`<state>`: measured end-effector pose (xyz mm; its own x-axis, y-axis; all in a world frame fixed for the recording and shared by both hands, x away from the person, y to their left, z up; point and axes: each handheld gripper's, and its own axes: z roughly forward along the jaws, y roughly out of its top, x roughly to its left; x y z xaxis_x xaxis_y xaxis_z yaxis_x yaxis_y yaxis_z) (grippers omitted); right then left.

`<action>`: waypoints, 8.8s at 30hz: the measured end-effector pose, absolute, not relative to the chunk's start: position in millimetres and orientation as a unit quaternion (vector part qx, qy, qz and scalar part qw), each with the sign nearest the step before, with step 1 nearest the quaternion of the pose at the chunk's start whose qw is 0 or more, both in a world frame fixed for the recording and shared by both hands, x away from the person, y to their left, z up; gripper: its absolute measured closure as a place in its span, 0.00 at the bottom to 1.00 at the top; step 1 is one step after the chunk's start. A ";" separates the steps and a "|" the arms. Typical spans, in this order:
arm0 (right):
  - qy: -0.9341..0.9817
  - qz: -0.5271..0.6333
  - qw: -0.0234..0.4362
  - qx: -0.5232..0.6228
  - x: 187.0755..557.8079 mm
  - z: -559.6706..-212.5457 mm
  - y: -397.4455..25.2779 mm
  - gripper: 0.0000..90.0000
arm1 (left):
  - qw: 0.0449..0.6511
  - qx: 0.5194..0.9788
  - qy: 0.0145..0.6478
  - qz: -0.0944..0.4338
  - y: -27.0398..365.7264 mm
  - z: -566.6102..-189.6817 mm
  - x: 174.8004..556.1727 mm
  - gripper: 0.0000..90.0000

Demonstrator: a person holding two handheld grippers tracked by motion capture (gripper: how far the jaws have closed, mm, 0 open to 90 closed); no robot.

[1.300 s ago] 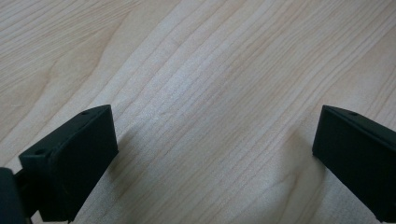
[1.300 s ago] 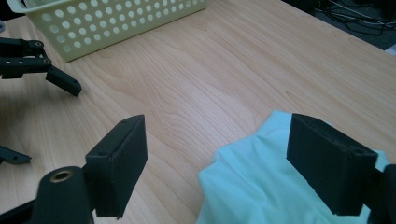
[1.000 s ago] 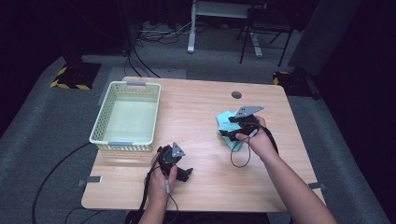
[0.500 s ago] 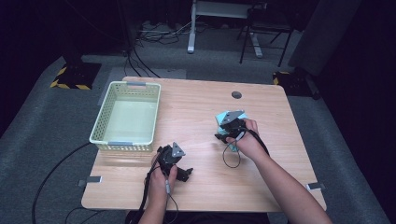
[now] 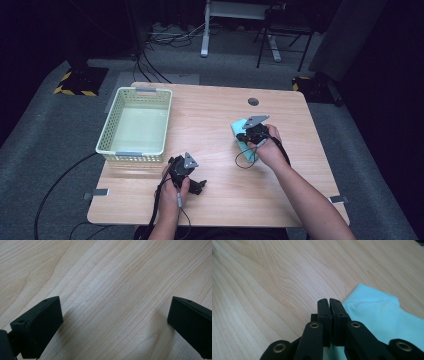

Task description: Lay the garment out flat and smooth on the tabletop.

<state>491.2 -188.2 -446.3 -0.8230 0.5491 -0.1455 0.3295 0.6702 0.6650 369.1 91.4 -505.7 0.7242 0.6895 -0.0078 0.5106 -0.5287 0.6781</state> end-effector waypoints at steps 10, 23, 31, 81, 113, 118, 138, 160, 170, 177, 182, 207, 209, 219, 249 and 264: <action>0.872 0.372 0.175 0.267 485.7 -422.5 -222.9 0.97 | 0.339 0.864 0.347 0.132 91.3 -505.7 369.1 0.00; 0.855 0.385 0.189 0.291 466.9 -415.3 -274.6 0.97 | 0.339 0.864 0.348 0.133 91.2 -505.7 368.6 0.00; 0.846 0.387 0.188 0.315 451.6 -424.2 -306.4 0.97 | 0.339 0.864 0.347 0.133 91.6 -505.7 368.7 0.00; 0.861 0.328 0.179 0.345 466.7 -462.3 -291.5 0.58 | 0.339 0.864 0.347 0.132 91.5 -505.7 368.7 0.00; 0.864 0.360 0.250 0.246 465.7 -414.7 -228.1 0.99 | 0.339 0.864 0.348 0.133 91.4 -505.8 368.6 0.00; 0.869 0.360 0.252 0.226 462.6 -413.4 -210.0 0.99 | 0.339 0.864 0.348 0.134 91.4 -505.7 368.4 0.00; 0.920 0.373 0.122 0.012 427.3 -442.3 -134.6 0.69 | 0.338 0.864 0.349 0.133 91.5 -505.7 368.1 0.00; 0.891 0.368 0.155 0.214 484.0 -438.9 -204.4 0.63 | 0.339 0.863 0.350 0.133 91.4 -505.7 368.0 0.00; 0.892 0.343 0.146 0.255 510.4 -456.2 -219.8 0.62 | 0.339 0.863 0.350 0.133 91.4 -505.7 368.0 0.00; 0.903 0.313 0.141 0.259 525.1 -476.3 -220.0 0.58 | 0.338 0.864 0.349 0.133 91.5 -505.7 368.0 0.00; 0.907 0.303 0.132 0.261 527.4 -482.1 -219.5 0.70 | 0.338 0.864 0.349 0.133 91.5 -505.7 368.0 0.00; 0.907 0.332 0.160 0.204 473.1 -433.8 -222.8 0.99 | 0.339 0.863 0.350 0.133 90.2 -505.8 365.6 0.00; 0.906 0.337 0.162 0.198 466.0 -430.6 -222.5 0.99 | 0.337 0.865 0.347 0.133 89.8 -505.5 365.0 0.00; 0.905 0.350 0.164 0.179 432.8 -419.9 -223.1 0.99 | 0.339 0.865 0.345 0.131 86.8 -505.6 361.6 0.00; 0.918 0.339 0.137 0.156 356.5 -444.9 -230.3 0.99 | 0.339 0.867 0.340 0.130 91.0 -505.7 354.3 0.00; 0.913 0.360 0.030 0.188 341.8 -460.6 -241.0 0.69 | 0.339 0.867 0.340 0.130 91.0 -505.7 354.3 0.00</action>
<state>341.8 -241.0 -460.6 -0.9277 0.3646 0.0799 0.3210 0.6704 0.6690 354.3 91.0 -505.7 0.7347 0.6784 -0.0043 0.5013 -0.5387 0.6771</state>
